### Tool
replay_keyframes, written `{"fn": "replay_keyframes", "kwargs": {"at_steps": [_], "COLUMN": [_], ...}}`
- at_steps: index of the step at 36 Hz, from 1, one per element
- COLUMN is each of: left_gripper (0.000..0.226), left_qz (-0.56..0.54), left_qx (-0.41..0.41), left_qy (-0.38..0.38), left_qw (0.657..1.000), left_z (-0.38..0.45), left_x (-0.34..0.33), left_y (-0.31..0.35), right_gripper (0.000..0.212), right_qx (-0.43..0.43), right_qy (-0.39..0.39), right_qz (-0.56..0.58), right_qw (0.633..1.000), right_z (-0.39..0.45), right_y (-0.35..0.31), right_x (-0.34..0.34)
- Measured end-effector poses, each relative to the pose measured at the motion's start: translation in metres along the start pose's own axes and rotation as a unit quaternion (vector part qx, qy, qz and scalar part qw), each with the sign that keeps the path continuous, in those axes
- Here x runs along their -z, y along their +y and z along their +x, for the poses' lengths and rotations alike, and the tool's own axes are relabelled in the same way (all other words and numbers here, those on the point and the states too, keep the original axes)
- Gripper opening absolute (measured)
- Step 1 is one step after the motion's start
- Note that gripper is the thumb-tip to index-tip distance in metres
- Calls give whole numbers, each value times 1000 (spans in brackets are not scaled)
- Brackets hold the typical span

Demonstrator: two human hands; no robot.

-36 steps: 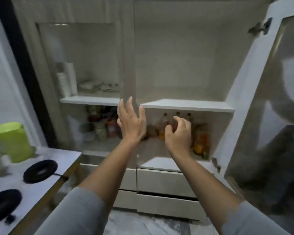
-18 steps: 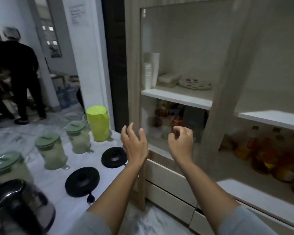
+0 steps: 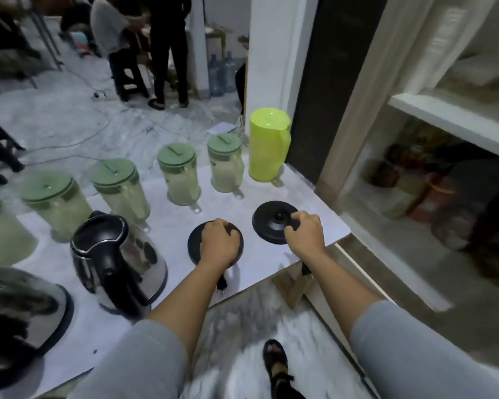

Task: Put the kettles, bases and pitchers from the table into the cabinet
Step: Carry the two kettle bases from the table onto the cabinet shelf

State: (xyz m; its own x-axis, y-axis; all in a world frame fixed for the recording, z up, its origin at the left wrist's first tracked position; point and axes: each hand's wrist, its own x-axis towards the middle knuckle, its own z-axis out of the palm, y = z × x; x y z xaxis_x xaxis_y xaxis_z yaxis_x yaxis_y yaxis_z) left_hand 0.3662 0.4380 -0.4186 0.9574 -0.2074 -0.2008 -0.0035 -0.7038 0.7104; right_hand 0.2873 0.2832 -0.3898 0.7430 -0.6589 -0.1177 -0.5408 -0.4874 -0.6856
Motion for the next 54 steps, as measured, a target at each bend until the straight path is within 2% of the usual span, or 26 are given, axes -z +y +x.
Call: {"fn": "replay_keyframes", "kwargs": {"at_steps": [8,12,16,20,23,29,37,47,54], "left_gripper": [53,53,51,40,33,25,26,28,31], "left_qz": [128,161,197,205,213,217,218,213,179], "left_qx": [72,112,149,153,158,155,134,13,-88], "left_qy": [-70,-65,-76,-37,-23,-7,12,78,103], "left_qw": [987,978,966,966,964,964,967,974,974], "left_z": [54,77,84,89,92,96,94,76,28], "left_x": [-18,-29,-40,-48,-48,-49,-31,30,78], "left_y": [-18,-25,-32,-36,-31,-24,-7,35,65], "right_gripper": [47,54,57,47,36,35,48,42,42], "right_qx": [53,96,104,98,125,175,180,174,141], "right_qy": [-143,-201,-238,-253,-235,-224,-205,-74,70], "right_qz": [-155,-219,-262,-297,-288,-282,-291,-229,-163], "right_qw": [976,950,930,915,920,916,917,955,974], "right_z": [94,132,155,168,174,183,165,114,41], "right_y": [19,25,32,36,41,45,31,-10,-41], "right_x": [-33,-43,-53,-61,-64,-58,-49,-19,26]}}
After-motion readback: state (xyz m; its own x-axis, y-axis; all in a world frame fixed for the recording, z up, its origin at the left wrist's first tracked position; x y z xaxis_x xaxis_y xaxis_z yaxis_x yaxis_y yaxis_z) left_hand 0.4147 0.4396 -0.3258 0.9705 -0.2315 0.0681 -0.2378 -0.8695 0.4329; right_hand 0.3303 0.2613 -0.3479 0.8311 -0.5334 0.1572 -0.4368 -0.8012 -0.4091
